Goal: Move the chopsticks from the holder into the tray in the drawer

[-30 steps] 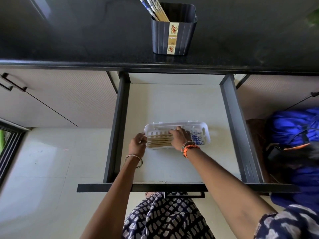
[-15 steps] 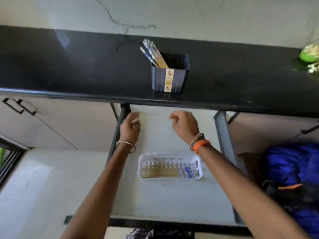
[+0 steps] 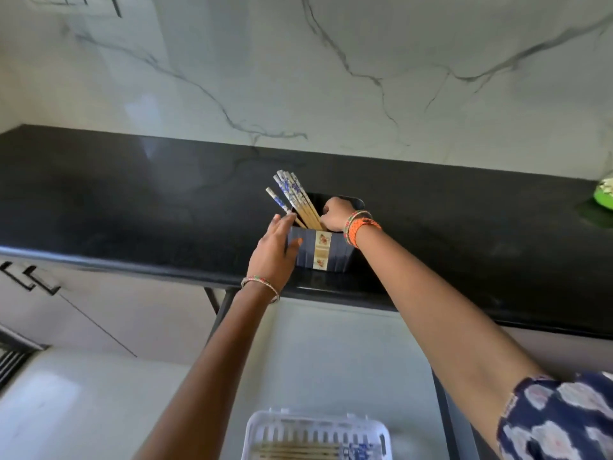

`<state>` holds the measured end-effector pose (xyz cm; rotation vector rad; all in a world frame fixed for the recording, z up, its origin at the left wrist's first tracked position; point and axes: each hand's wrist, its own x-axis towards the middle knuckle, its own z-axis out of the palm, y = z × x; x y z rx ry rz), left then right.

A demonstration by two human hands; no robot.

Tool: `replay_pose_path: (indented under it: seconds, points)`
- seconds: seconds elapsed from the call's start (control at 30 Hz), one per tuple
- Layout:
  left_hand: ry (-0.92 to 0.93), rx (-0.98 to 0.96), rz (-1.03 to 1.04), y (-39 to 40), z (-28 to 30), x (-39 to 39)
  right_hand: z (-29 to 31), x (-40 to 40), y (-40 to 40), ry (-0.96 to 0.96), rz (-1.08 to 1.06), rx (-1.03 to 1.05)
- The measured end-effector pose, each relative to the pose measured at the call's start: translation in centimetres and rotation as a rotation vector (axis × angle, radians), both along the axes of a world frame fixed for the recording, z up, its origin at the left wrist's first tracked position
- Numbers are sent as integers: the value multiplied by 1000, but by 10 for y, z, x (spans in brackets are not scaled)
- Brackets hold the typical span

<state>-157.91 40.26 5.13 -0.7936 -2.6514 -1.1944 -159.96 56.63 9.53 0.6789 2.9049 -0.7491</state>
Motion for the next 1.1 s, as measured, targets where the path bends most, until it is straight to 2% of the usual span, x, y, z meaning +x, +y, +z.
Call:
replay_pose_path:
  seconds: [0.13, 0.23, 0.33, 0.6, 0.77, 0.87, 0.93, 0.97, 1.03, 1.1]
  points:
    - [111, -176, -49, 3, -20, -9, -17, -13, 0, 33, 18, -54]
    - [99, -169, -21, 3, -22, -8, -24, -19, 5, 129, -26, -68]
    - [79, -168, -11, 4, -20, -5, -26, -21, 6, 109, -22, -102]
    - [130, -318, 13, 4, -16, -5, -25, -18, 6, 171, -48, -54]
    - [117, -368, 17, 5, -12, -7, -25, -13, 4, 379, -98, -58]
    - [106, -411, 3, 5, -7, -6, -10, -5, 0, 647, -169, -236]
    - [95, -455, -17, 6, -2, -7, 11, 5, -2, 877, -370, -402]
    - [84, -489, -31, 6, 1, -6, 23, 12, -1, 1002, -521, -551]
    - [81, -552, -57, 7, 7, -2, 44, 35, 2, 1211, -768, -975]
    - [97, -558, -75, 5, 13, 2, 53, 67, -1, 1274, -884, -1270]
